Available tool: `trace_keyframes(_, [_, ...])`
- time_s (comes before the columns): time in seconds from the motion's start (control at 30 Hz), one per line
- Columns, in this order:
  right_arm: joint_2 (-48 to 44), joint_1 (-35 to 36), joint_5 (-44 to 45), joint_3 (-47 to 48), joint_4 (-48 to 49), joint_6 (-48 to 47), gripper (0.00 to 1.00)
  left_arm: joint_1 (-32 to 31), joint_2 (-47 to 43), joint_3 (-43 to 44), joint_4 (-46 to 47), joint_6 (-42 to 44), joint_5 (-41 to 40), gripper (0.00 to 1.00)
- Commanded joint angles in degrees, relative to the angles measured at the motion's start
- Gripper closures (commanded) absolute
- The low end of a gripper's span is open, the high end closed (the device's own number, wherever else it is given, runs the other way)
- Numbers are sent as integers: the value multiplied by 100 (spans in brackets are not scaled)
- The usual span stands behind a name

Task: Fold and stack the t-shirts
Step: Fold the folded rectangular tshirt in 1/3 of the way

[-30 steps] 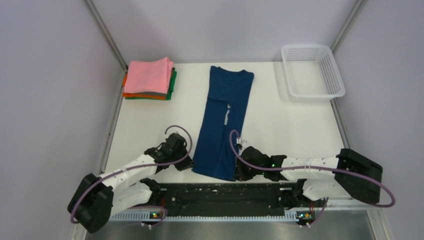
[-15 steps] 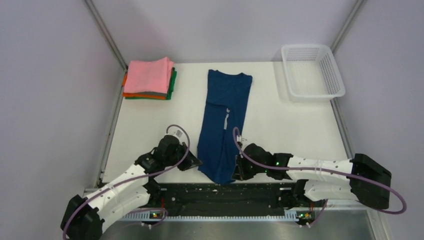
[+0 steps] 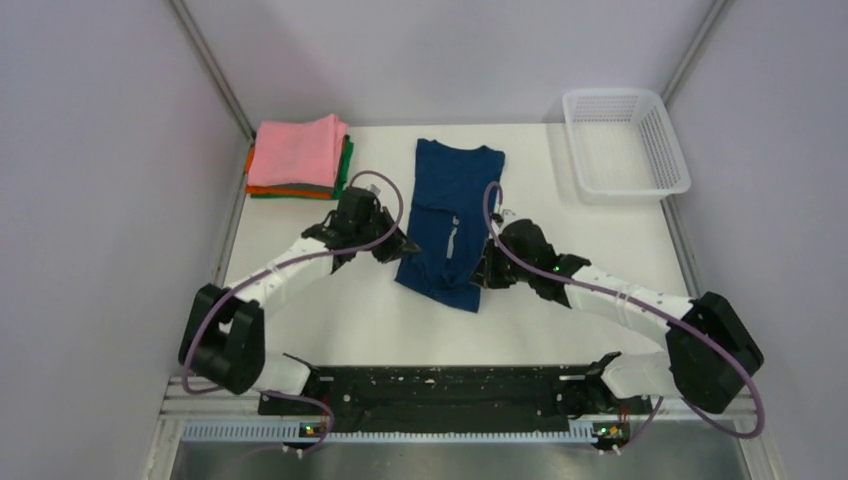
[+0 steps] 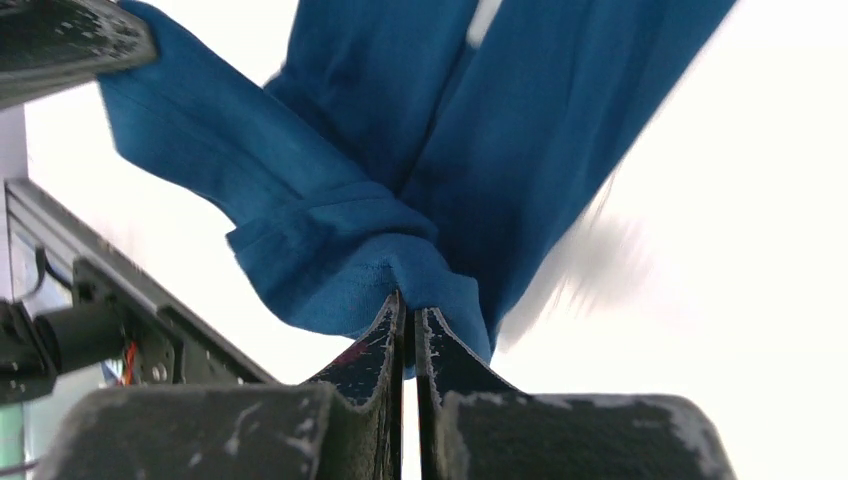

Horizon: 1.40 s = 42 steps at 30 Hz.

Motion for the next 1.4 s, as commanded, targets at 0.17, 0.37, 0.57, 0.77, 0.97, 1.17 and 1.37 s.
trace_keyframes(0.17, [1356,-1094,-839,1287,751,-445,100,529,1633,1657,131,472,409,100])
trace_keyframes(0.37, [1918,-1565,-934,1650,976,-489,100,772,2372,2325,-150,612,237,100])
trace_keyframes(0.57, [2495,-1948,-1183,1941,1261,-666,100,845,3049,3035,-484,874,146,100])
trace_keyframes(0.77, [3010,-2137,-1284,2302,1404,-647,95,915,3557,3583,-784,986,-201,96])
trace_keyframes(0.97, [3506,-2509,-1336,3189,1146,-467,74,1165,4097,4695,-1269,1092,439,43])
trace_keyframes(1.17, [2915,-2572,-1280,2664,1085,-649,2,1203,3282,4161,-1504,1330,204,1])
trace_keyframes(1.37, [1703,-2311,-1499,1109,1368,-728,1,1119,1894,2044,-1068,1329,83,1])
